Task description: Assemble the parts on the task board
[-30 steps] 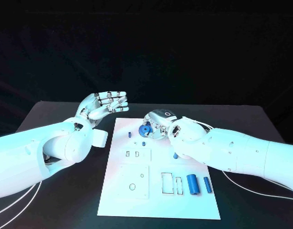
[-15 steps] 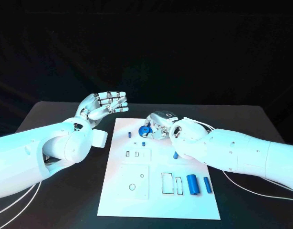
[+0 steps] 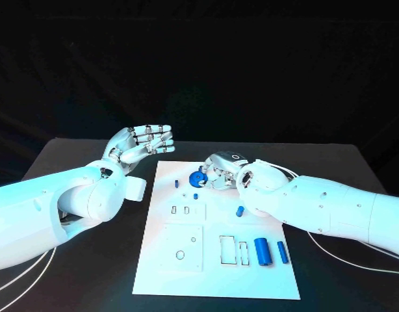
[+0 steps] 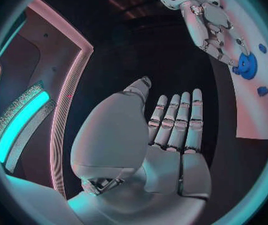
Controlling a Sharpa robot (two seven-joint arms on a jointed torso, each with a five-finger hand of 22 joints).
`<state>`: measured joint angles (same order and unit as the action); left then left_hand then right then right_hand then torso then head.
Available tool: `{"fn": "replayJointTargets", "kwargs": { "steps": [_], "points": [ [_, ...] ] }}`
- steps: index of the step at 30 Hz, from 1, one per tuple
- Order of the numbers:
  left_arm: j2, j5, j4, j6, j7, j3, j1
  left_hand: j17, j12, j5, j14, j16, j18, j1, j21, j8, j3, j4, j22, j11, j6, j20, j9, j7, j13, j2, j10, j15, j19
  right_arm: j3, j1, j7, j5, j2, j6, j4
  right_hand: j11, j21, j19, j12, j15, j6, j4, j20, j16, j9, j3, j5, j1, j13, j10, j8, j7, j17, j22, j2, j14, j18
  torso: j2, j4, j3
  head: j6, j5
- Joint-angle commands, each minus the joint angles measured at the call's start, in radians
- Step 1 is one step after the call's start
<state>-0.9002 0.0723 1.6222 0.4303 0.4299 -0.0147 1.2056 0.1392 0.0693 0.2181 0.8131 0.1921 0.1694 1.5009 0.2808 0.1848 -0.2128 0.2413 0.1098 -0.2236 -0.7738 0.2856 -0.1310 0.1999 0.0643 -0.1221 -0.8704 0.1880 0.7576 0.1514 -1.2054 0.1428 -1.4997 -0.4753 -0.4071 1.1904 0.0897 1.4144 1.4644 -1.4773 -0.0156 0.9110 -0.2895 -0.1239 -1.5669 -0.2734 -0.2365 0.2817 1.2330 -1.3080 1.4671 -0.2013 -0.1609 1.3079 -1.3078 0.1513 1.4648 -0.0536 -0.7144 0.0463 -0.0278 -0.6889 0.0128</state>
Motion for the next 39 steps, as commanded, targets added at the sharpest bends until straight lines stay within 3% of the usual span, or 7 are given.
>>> {"fn": "replayJointTargets", "kwargs": {
  "steps": [1,8,13,19,28,35,39],
  "points": [
    [0.001,0.004,0.0,-0.013,0.005,0.001,0.001,0.001,-0.007,-0.006,-0.003,-0.006,0.005,0.007,-0.001,-0.004,-0.004,0.002,-0.001,-0.001,0.007,0.002,0.001,0.062,-0.001,-0.002,0.006,0.005,0.0,0.0,-0.001,-0.014,0.006,-0.025,-0.027,0.029,-0.009,0.006,0.007,-0.003,0.006,0.007,0.002,0.008,-0.004,0.002,-0.009,0.008,-0.01,-0.163,0.014,0.001,-0.001,0.263,-0.125,0.0,0.106,0.01,0.001,-0.0013,0.0013,0.005,0.002],
    [0.001,0.004,-0.008,-0.013,0.005,0.001,0.001,0.001,-0.007,-0.006,-0.003,-0.006,0.005,0.007,-0.001,-0.004,-0.004,0.002,-0.001,-0.001,0.007,0.002,0.001,0.062,-0.001,-0.002,0.006,0.005,0.0,-0.005,-0.027,-0.055,0.122,-0.122,-0.051,0.117,-0.01,-0.002,0.003,0.0,0.007,0.001,0.021,0.01,-0.003,0.005,-0.03,0.006,0.02,-0.161,0.011,0.005,-0.001,0.261,-0.12,0.021,0.106,0.008,0.004,-0.0093,0.0038,0.011,0.004],
    [0.001,0.004,-0.017,-0.015,0.004,0.001,0.001,0.001,-0.007,-0.006,-0.003,-0.006,0.005,0.007,-0.001,-0.005,-0.004,0.003,-0.002,-0.001,0.008,0.002,0.001,0.062,-0.001,-0.002,0.007,0.005,-0.001,-0.008,-0.064,-0.112,0.258,-0.242,-0.004,0.198,-0.004,-0.016,-0.005,0.006,0.002,-0.015,0.055,0.007,-0.002,0.011,-0.044,-0.039,0.077,-0.155,0.005,0.017,-0.008,0.253,-0.11,0.054,0.104,0.005,0.008,-0.0215,0.0086,0.014,0.005],
    [0.006,0.004,-0.023,-0.02,0.005,0.001,0.001,0.001,-0.007,-0.006,-0.004,-0.006,0.005,0.007,-0.002,-0.005,-0.004,0.002,-0.002,-0.001,0.007,0.002,0.001,0.062,-0.001,-0.002,0.007,0.005,-0.001,-0.008,-0.084,-0.197,0.357,-0.363,0.049,0.234,-0.01,-0.029,-0.013,0.014,0.005,0.004,0.102,0.007,0.0,0.01,-0.059,-0.078,0.154,-0.148,-0.004,0.009,0.0,0.246,-0.103,0.072,0.102,0.002,0.012,-0.0321,0.0135,0.014,0.011],
    [0.014,0.004,-0.033,-0.025,0.006,0.0,0.0,0.001,-0.007,-0.006,-0.004,-0.007,0.004,0.007,-0.002,-0.005,-0.004,0.002,-0.002,-0.001,0.007,0.002,0.001,0.062,-0.001,-0.003,0.008,0.005,-0.001,-0.005,-0.081,-0.261,0.387,-0.46,0.108,0.214,-0.015,-0.031,-0.014,0.029,0.013,-0.003,0.123,0.015,-0.001,0.014,-0.057,-0.075,0.18,-0.134,-0.019,0.016,0.004,0.252,-0.104,0.093,0.104,0.002,0.013,-0.0398,0.0211,0.009,0.011],
    [0.019,0.004,-0.041,-0.027,0.007,0.0,-0.001,0.001,-0.006,-0.006,-0.004,-0.007,0.004,0.007,-0.002,-0.005,-0.003,0.002,-0.002,-0.001,0.006,0.002,0.001,0.062,-0.001,-0.004,0.008,0.005,-0.001,-0.003,-0.055,-0.267,0.382,-0.458,0.116,0.172,-0.011,-0.027,-0.011,0.033,0.009,-0.008,0.127,0.014,-0.003,0.015,-0.052,-0.072,0.185,-0.13,-0.023,0.019,-0.002,0.259,-0.108,0.096,0.105,0.004,0.013,-0.0356,0.0215,0.008,0.014],
    [0.02,0.004,-0.043,-0.028,0.007,0.0,-0.001,0.001,-0.006,-0.006,-0.004,-0.007,0.004,0.007,-0.002,-0.005,-0.003,0.002,-0.002,-0.001,0.006,0.002,0.001,0.062,-0.001,-0.004,0.008,0.005,-0.001,0.0,-0.04,-0.262,0.396,-0.438,0.115,0.142,-0.009,-0.026,-0.01,0.032,0.008,-0.008,0.125,0.013,-0.003,0.016,-0.05,-0.071,0.184,-0.132,-0.021,0.019,-0.004,0.261,-0.109,0.095,0.106,0.004,0.012,-0.0343,0.0167,0.004,0.014]
  ]
}}
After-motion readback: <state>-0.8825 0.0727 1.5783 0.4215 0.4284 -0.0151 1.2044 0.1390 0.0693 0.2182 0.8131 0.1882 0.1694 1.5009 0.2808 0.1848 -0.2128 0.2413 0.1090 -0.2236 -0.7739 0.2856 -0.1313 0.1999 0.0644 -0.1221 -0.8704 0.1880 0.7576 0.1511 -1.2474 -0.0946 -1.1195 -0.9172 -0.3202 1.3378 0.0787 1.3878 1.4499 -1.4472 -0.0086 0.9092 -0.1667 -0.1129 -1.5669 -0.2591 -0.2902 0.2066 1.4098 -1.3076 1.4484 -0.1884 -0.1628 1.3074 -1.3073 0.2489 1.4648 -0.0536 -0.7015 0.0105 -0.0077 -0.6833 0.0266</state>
